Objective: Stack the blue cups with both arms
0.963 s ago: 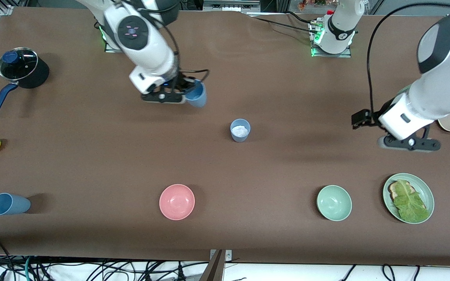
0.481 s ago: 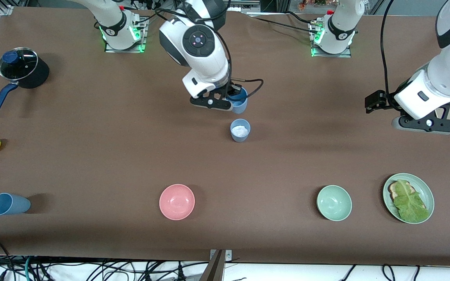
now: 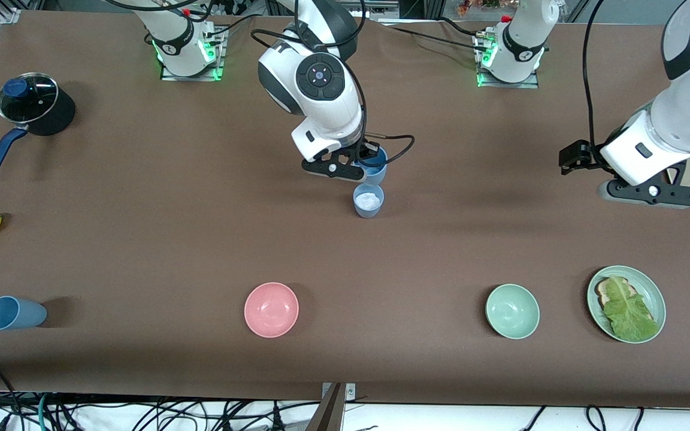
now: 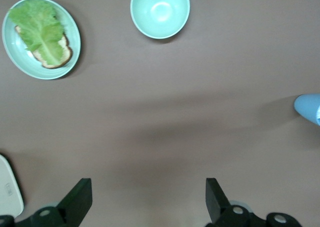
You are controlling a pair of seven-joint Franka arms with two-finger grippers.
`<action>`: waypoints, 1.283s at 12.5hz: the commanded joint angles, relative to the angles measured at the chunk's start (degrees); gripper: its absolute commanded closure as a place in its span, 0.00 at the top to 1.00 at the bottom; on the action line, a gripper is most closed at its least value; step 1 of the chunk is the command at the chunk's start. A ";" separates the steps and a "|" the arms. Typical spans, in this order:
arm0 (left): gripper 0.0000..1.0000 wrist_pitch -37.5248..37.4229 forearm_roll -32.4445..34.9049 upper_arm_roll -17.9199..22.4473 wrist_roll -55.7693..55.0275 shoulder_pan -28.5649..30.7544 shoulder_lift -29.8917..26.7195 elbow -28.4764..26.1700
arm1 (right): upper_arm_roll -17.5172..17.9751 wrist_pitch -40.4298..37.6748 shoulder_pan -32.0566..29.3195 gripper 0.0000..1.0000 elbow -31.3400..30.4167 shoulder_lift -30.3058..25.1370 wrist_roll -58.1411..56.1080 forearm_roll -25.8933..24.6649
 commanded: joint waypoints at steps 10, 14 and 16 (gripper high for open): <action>1.00 5.70 -3.45 8.82 4.35 -6.18 -8.30 -9.30 | -0.84 3.83 0.37 0.00 2.72 3.45 0.38 -5.31; 1.00 5.08 -3.45 9.08 0.50 -5.83 -7.95 -9.21 | -0.84 3.75 0.72 0.00 2.28 3.53 0.82 -5.66; 1.00 4.47 -3.18 8.82 0.22 -5.83 -8.12 -9.29 | -0.84 3.83 0.90 0.00 2.20 3.97 0.99 -5.66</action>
